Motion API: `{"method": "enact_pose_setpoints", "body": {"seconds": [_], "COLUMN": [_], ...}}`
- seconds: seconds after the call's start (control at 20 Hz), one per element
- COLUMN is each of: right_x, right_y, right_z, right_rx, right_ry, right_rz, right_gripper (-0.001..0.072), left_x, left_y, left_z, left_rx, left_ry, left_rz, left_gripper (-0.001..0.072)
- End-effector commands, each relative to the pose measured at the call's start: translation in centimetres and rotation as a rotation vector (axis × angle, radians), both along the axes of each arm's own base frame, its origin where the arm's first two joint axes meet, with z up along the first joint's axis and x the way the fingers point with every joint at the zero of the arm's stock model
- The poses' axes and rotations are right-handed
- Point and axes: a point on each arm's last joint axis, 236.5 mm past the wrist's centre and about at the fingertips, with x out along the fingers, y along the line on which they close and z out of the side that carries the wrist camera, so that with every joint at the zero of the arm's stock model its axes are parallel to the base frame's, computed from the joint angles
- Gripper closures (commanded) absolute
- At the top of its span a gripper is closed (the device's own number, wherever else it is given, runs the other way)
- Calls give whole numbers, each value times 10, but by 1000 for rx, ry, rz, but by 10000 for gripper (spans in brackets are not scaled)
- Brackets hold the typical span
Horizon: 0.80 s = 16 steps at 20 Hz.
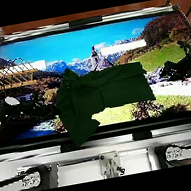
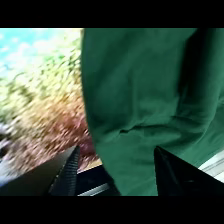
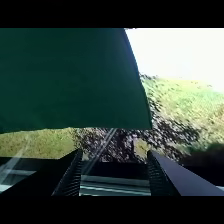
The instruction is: Fold the shirts.
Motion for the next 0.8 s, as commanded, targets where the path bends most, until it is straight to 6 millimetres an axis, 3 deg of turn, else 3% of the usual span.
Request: {"method": "enact_pose_setpoints", "body": {"seconds": [0.0, 0.15, 0.2, 0.35, 0.4, 0.45, 0.6, 0.75], "right_x": [-2, -2, -2, -4, -9, -17, -28, -37], "right_y": [1, 1, 1, 3, 5, 6, 5, -14], "right_z": [0, 0, 0, -5, -12, -23, -49, -69], "right_rx": [3, 4, 3, 9, 15, 28, 166, 169], "right_ry": [6, 7, 6, 11, 23, 49, 99, 158], "right_rz": [5, 7, 7, 11, 32, 37, -62, -122], "right_gripper": [212, 212, 212, 211, 209, 125, 125, 126], "left_x": [1, 0, 2, 7, 8, 7, 6, 9], "left_y": [-10, -18, -20, -28, -29, -29, -31, -31], "left_z": [-11, -19, -21, -22, -20, -19, -11, -3], "left_rx": [-9, -5, 2, 4, 2, -2, -11, -10], "left_ry": [10, 17, 9, -11, -13, -14, -20, -57], "left_rz": [-12, -24, -23, -18, -18, -19, -33, -48], "left_gripper": [186, 186, 239, 628, 671, 671, 671, 671]}}
